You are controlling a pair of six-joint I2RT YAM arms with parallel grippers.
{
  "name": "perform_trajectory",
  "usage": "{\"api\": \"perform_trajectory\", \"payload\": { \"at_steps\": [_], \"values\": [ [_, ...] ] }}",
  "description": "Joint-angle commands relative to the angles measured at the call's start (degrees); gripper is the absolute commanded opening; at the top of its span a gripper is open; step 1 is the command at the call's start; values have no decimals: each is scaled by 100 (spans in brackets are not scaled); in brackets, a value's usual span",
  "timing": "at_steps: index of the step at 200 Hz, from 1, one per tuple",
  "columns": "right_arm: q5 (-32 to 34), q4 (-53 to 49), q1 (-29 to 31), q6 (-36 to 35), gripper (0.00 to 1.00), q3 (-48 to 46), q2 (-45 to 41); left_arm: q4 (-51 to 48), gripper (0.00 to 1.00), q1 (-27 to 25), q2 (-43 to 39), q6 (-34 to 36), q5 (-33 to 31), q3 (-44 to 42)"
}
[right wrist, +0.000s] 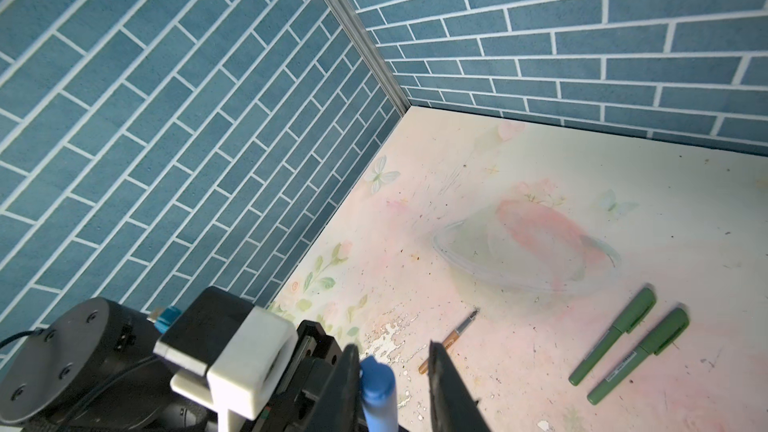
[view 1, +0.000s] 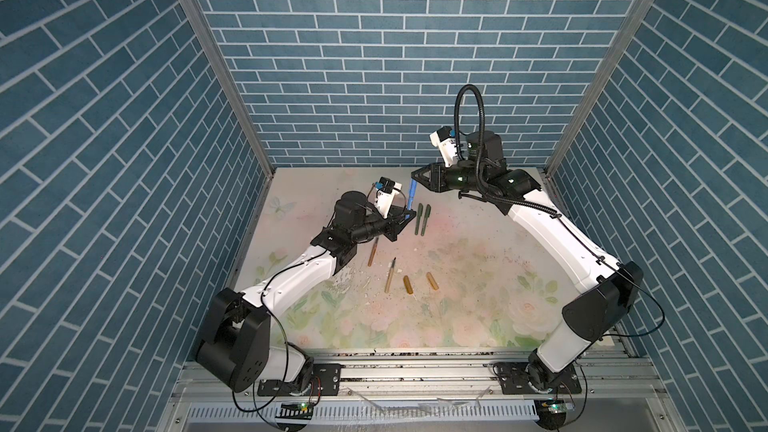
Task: Insert the pens into the pen caps
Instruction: 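Lower the blue cap onto the pen tip held by the left gripper, then press the cap down with the right gripper, then open and withdraw it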
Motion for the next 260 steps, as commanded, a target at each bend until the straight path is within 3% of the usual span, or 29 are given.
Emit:
{"api": "perform_trajectory", "payload": {
  "at_steps": [1,26,78,158,193,260],
  "values": [
    [-154,-58,10,-141,26,141,62,239,0,-15,-54,-71,153,-8],
    [-285,-51,28,-54,19,98,96,216,0,-15,-44,-117,157,14],
    [-358,165,90,35,15,-523,-184,256,0,-12,-4,-433,212,118],
    [-355,500,142,93,11,-1446,-655,876,0,-6,47,-1124,-404,670],
    [-412,607,140,184,10,-1702,-827,1417,0,-12,15,-1101,-521,779],
    [-470,594,147,219,8,-2257,-1043,1584,0,158,135,-950,-664,1471]
  ]
}}
